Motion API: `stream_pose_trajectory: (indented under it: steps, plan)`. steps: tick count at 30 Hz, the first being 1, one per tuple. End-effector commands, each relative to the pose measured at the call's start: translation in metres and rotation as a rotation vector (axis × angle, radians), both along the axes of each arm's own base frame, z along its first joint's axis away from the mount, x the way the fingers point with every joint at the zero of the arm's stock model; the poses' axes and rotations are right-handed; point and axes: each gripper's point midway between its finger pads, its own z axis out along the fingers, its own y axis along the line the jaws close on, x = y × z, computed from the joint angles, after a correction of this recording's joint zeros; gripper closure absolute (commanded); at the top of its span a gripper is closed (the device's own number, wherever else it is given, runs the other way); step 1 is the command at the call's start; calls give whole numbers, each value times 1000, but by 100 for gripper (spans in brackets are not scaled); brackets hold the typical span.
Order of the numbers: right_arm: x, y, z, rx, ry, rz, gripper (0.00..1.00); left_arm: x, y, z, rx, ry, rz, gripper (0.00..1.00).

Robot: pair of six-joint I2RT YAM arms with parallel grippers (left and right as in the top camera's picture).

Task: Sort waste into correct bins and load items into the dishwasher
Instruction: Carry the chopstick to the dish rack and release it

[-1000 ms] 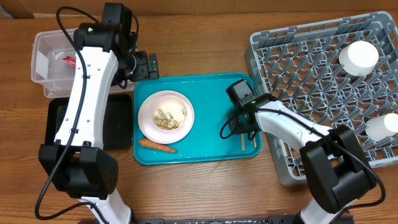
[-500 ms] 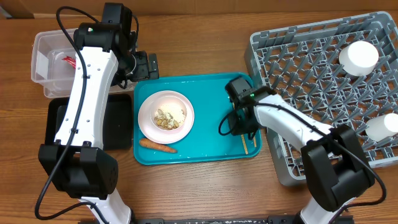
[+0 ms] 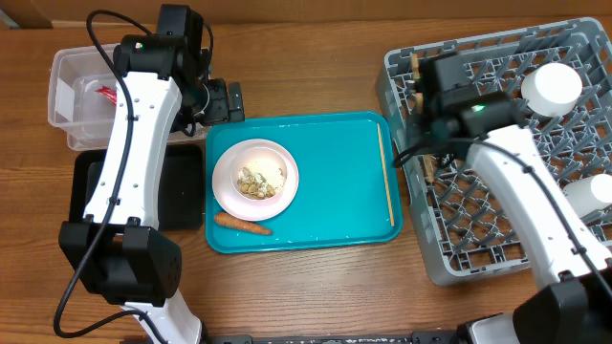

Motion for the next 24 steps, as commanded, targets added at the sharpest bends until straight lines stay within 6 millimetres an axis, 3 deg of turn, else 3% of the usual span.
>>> stream_pose_trajectory:
  steps: [1, 4, 9, 15, 16, 18, 21, 24]
  plan:
    - [-10, -17, -23, -16, 87, 80, 96, 3, -5, 3, -13, -12, -7, 0]
    - [-25, -12, -41, 64, 157, 159, 96, 3, -5, 3, -13, -12, -7, 0]
    - [-46, -17, -68, 48, 233, 203, 96, 3, -5, 3, -13, -12, -7, 0]
    - [-62, -19, -86, 46, 288, 193, 95, 4, -5, 3, -13, -13, -7, 0]
    - [-61, -21, -86, 43, 286, 161, 88, 4, -5, 3, -13, -14, -7, 0]
    - [-60, -22, -84, 43, 282, 120, 64, 4, -5, 3, -13, -14, -7, 0]
    - [-55, -22, -72, 47, 263, 113, 55, 4, -5, 3, -13, -14, -7, 0]
    - [-39, -19, -46, 55, 196, 103, 52, 4, -5, 3, -13, -15, -7, 0]
